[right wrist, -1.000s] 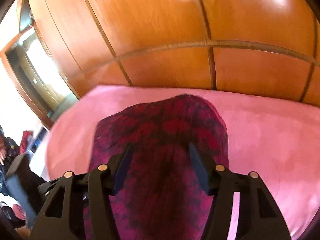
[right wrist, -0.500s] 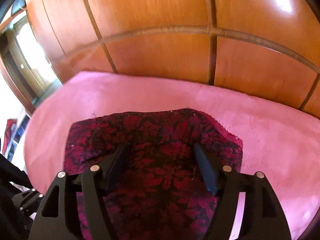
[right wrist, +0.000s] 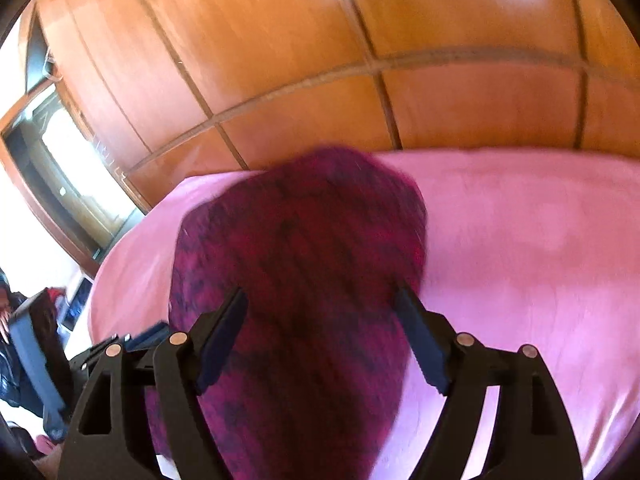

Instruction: Fold small clothes

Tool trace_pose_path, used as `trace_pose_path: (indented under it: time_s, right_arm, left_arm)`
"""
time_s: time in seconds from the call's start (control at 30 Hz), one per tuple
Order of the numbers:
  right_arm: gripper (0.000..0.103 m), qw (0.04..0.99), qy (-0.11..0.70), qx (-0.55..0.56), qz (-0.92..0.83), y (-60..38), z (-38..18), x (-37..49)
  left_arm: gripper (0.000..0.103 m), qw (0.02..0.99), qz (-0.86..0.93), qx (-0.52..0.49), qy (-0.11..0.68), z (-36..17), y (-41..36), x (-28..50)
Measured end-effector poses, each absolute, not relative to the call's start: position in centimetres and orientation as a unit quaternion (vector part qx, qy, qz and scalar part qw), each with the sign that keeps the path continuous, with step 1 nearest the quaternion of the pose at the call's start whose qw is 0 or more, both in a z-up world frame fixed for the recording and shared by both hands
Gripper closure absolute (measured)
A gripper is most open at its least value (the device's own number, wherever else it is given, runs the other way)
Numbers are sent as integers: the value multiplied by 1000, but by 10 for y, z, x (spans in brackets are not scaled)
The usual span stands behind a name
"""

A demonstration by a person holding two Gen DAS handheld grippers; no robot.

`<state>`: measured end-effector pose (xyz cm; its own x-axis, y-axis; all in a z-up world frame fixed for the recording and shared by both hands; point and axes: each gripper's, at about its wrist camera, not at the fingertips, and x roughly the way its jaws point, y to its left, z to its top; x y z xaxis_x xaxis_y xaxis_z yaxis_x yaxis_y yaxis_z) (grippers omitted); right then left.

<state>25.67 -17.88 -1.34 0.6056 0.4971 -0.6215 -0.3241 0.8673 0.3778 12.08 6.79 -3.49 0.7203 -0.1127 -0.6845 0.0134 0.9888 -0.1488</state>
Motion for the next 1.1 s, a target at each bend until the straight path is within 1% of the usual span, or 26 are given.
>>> trace_pose_path:
  time_s: [0.1,0.2,0.23,0.27,0.3,0.33,0.37,0.4,0.47,0.6,0.77,0.83,0.9,0.93,0.97,1.03,1.1]
  right_arm:
    - [20,875,393,151,238,-187,-33,249]
    - [12,859,401,192,256,-189,-50,248]
    - [9,855,401,201,260,-190,-54,249]
    - [6,852,401,206,264,-189,-56,251]
    - [4,850,402,209,270,-189,-59,252]
    - [3,845,405,215,274,-190,-62,254]
    - [2,841,407,221,279,-191,-63,256]
    - [2,836,408,227,288,-193,-65,259]
    - [2,828,410,229,306,-196,-69,265]
    - [2,816,411,224,340,-199,-70,276]
    - [2,783,417,249,388,-201,-85,291]
    - [2,770,419,269,400,-199,-92,298]
    - [2,765,417,276,406,-197,-93,299]
    - [7,764,416,280,407,-197,-91,299]
    - [17,762,415,283,408,-195,-90,297]
    - [28,772,402,284,401,-197,-79,287]
    - [32,784,381,279,403,-202,-62,269]
  left_arm:
    - [83,924,-32,-71,375,-38,69,121]
    - [82,921,-29,-80,380,-42,73,121]
    - [80,920,-28,-85,381,-42,75,121]
    - [70,920,-21,-84,381,-43,77,121]
    - [57,921,-13,-82,381,-43,79,121]
    - [50,920,-3,-84,382,-44,82,122]
    - [40,919,1,-89,383,-45,87,122]
    - [35,918,-1,-96,386,-47,91,123]
    - [33,913,-18,-114,391,-51,100,127]
    - [34,903,-57,-147,399,-59,114,138]
    - [36,879,-127,-218,404,-75,138,149]
    - [39,871,-150,-235,404,-80,140,152]
    - [45,861,-174,-256,403,-85,144,156]
    - [47,855,-192,-270,399,-89,145,156]
    - [51,850,-207,-283,394,-92,145,156]
    - [53,847,-224,-293,383,-94,139,152]
    - [54,849,-236,-290,373,-88,130,149]
